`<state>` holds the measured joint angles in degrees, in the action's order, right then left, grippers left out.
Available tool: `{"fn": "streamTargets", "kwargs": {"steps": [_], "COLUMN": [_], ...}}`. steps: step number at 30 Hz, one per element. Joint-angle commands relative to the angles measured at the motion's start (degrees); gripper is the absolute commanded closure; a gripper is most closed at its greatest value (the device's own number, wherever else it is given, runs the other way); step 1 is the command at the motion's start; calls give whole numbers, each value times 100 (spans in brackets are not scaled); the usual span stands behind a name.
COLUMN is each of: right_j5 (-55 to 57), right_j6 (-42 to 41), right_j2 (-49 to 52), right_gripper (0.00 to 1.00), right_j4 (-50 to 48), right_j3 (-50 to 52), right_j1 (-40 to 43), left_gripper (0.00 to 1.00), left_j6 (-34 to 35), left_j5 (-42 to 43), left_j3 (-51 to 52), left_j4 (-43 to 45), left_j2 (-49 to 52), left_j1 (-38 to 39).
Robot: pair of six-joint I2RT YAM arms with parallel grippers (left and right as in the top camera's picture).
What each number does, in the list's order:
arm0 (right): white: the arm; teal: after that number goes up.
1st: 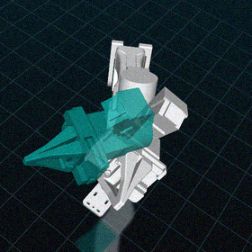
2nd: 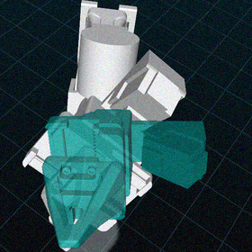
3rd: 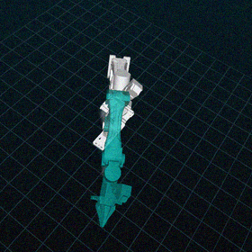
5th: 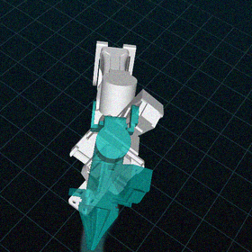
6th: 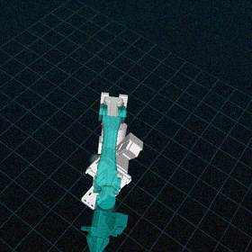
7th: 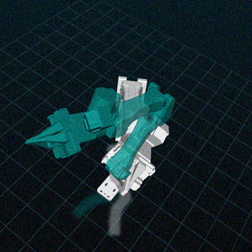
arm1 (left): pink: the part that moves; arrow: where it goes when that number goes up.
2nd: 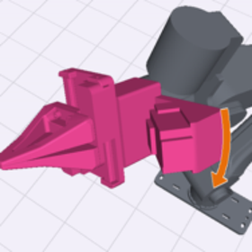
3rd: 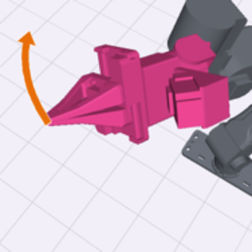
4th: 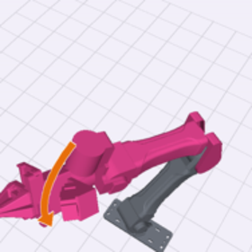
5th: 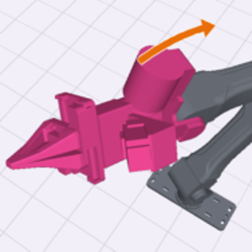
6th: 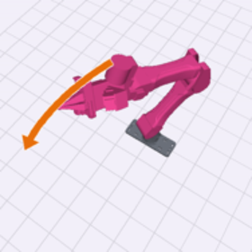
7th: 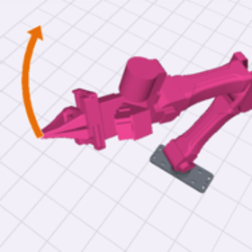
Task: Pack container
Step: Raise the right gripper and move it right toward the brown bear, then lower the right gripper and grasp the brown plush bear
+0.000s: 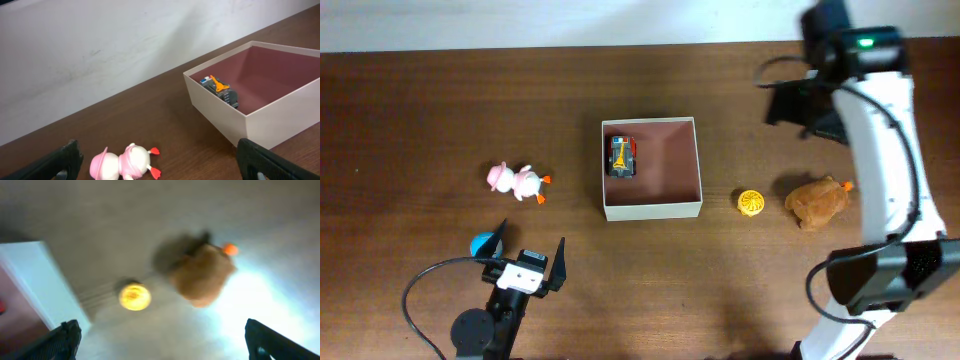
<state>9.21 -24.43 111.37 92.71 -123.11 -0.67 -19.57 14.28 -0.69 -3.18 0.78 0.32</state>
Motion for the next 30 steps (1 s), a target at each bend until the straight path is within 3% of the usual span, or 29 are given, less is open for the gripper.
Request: {"fn": "streamTargets", "kwargs": {"steps": [1,19,26,30], "right_j5": [-4,-448,-448,-450], "right_j6": [22,-476,-476,-452], "right_j2": [-109,-107,-107,-107], "right_gripper": [1,1,15,31], "right_j4": [162,-1880,-2577,-2994], "right_j3": [109,3224,3960,4336], "right_j1": [417,1266,1318,1318], "left_gripper": [0,0,0,0], "left_j6": [-26,-26,-26,-24], "left_j5": [-39,-39,-39,-39], "left_j3": [17,17,17,17], "left_j4": [-31,-33,-33,-33], "left_j2": [-48,-48,-48,-48], "left_j1": [0,0,0,0]}}
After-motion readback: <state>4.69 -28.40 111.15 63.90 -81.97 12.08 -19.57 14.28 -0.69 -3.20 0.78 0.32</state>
